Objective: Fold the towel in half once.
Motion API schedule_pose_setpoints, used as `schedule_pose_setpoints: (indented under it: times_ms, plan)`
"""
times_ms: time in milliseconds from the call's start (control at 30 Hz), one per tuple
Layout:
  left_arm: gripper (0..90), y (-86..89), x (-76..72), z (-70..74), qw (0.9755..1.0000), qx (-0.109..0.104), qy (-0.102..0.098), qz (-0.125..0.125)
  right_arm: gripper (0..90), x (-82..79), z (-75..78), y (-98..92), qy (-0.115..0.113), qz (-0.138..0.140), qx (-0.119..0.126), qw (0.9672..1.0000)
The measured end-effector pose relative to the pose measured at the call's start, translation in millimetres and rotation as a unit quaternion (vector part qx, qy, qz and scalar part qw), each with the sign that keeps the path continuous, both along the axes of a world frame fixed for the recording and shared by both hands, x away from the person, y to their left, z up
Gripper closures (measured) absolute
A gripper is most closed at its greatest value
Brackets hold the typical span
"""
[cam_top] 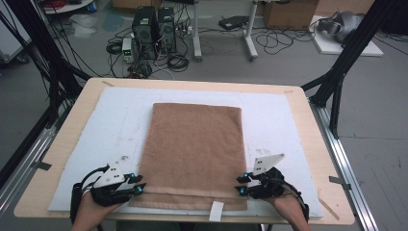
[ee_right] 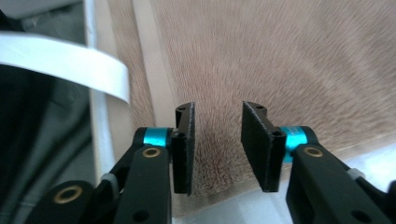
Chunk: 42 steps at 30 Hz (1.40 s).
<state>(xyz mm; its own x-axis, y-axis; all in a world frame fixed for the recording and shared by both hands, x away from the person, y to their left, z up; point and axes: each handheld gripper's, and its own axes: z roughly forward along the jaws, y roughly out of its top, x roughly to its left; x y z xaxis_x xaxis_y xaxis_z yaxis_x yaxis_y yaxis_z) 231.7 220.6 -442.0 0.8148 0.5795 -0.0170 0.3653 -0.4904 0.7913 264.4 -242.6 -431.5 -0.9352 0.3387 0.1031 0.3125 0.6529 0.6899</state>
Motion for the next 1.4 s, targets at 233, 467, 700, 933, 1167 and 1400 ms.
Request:
schedule_pose_setpoints:
  times_ms: [233, 467, 700, 933, 1167, 1400]
  plan:
    - [88.6, -3.9, -2.3, -5.7, 0.9998, -0.002, -0.02, 0.01, 86.0, 0.5, -4.8, 2.1, 0.002, 0.003, -0.001, 1.0]
    - [89.4, 0.9, -7.5, 5.2, 0.9994, -0.02, -0.027, 0.01, 86.1, -2.5, 1.9, -2.6, -0.003, -0.002, 0.018, 0.9998]
    - [89.5, 2.3, -9.5, 6.5, 0.9994, -0.022, -0.027, 0.003, 86.2, -4.7, 6.3, -6.9, -0.007, -0.003, 0.034, 0.9994]
    - [72.9, -3.8, -3.4, 0.6, 0.9999, -0.011, -0.008, -0.005, 85.9, -4.0, 3.2, -2.1, -0.006, 0.001, 0.016, 0.9998]
    - [72.3, -10.8, 2.3, -5.2, 1.0, -0.001, -0.005, -0.006, 85.3, -1.2, -1.3, -0.1, 0.002, 0.001, 0.013, 0.9999]
    - [85.5, -5.8, -1.2, 5.4, 0.9997, -0.018, -0.018, -0.001, 85.7, -3.5, 3.6, -1.3, -0.005, 0.0, 0.027, 0.9996]
